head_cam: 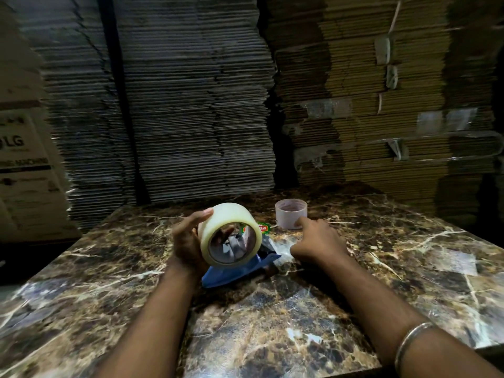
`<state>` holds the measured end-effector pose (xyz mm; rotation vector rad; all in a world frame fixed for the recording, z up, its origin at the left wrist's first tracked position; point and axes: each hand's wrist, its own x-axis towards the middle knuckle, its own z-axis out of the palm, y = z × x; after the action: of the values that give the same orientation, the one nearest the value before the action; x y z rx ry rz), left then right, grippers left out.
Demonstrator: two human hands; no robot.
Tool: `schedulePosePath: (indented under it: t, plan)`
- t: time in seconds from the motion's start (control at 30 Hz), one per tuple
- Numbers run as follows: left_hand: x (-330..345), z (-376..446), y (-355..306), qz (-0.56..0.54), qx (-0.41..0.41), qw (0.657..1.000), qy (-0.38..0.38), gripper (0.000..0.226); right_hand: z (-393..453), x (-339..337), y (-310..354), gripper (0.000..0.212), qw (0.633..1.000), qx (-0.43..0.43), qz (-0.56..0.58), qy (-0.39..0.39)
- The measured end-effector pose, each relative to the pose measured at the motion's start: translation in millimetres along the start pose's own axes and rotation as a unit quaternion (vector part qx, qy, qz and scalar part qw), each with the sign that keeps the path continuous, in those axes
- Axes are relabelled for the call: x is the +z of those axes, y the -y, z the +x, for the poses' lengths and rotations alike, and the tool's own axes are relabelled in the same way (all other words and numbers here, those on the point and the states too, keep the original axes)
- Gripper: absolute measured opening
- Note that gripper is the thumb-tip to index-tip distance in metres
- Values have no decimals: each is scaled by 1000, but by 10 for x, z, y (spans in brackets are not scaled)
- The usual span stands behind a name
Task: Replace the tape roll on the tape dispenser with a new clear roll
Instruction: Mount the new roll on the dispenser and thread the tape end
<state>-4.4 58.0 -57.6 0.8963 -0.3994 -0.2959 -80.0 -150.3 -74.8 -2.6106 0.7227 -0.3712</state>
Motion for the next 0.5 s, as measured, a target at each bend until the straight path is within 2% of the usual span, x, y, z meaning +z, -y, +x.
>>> schedulePosePath:
  t: [0.07,0.13,0.17,0.3,0.43,0.5]
  plan:
    - [15,14,-12,0,7,1000,-17,28,-13,2,42,66,1000,-4,-2,-3]
    - [18,44,11,8,10,999,-36,38,-46,12,80,57,999,-22,-3,-31]
    - [20,57,26,13,5,999,-45,44,-51,22,88,49,998,-35,15,-56]
    - [66,60,52,22,-1,997,-75,37,-55,46,127,11,967,-114,160,-159]
    - [145,31,128,47,0,992,-114,28,-144,9,221,11,942,-191,266,-73]
    - [165,45,154,49,9,989,-142,45,-164,39,245,15,929,-225,290,-32]
